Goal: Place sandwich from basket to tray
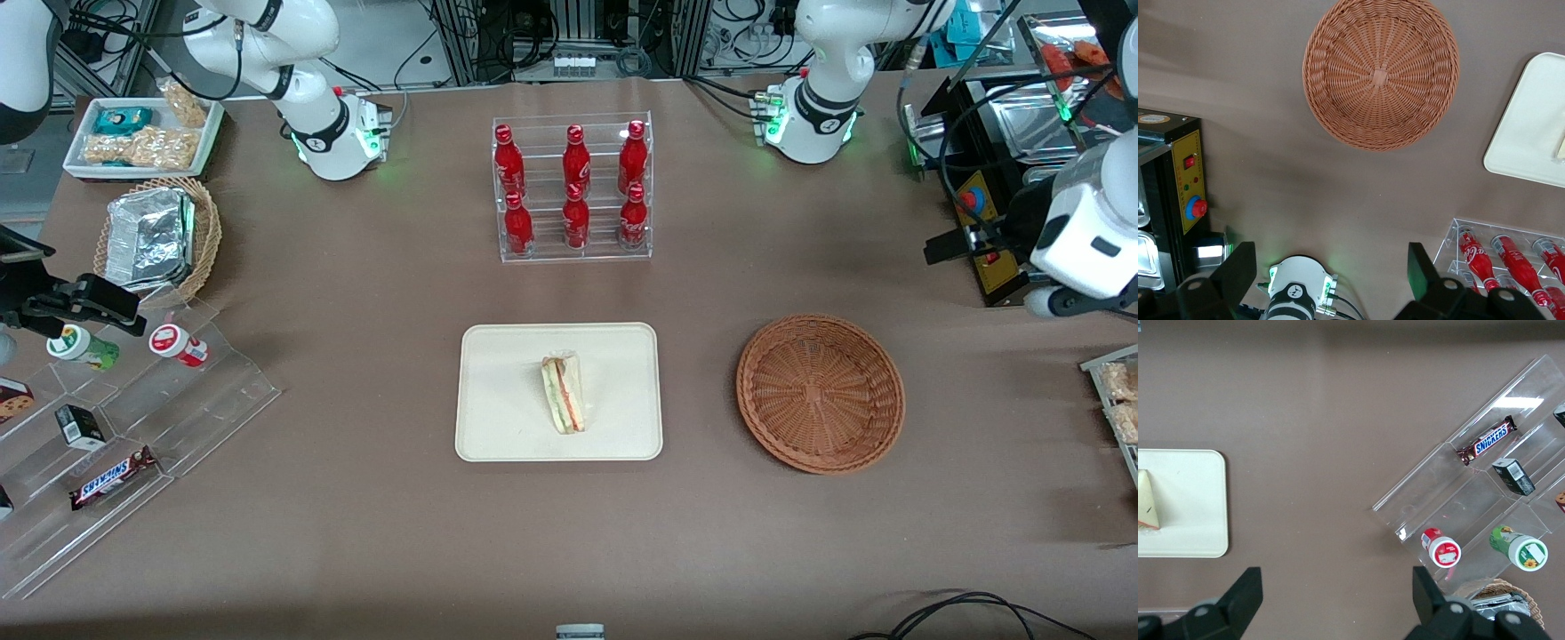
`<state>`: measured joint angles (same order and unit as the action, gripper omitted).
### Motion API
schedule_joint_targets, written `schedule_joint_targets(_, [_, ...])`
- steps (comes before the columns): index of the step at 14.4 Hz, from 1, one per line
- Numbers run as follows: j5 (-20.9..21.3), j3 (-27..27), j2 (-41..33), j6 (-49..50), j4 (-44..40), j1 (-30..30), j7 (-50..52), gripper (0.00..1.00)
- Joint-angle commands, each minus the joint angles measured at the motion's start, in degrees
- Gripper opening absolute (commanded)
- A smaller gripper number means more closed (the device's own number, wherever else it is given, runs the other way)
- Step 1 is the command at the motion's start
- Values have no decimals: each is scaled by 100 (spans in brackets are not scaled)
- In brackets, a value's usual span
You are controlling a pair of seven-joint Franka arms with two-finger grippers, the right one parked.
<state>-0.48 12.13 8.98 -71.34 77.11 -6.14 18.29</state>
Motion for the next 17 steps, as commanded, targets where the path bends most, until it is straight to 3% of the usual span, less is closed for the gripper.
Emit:
schedule_joint_targets(1, [-14, 149, -597, -239, 576, -169, -107, 100])
schedule_joint_targets(4, [21, 149, -1178, -599, 1253, -186, -176, 100])
schedule_joint_targets(10, [206, 123, -1205, -399, 1079, -177, -931, 100])
schedule_joint_targets(17, [189, 122, -1038, -240, 753, -169, -889, 100])
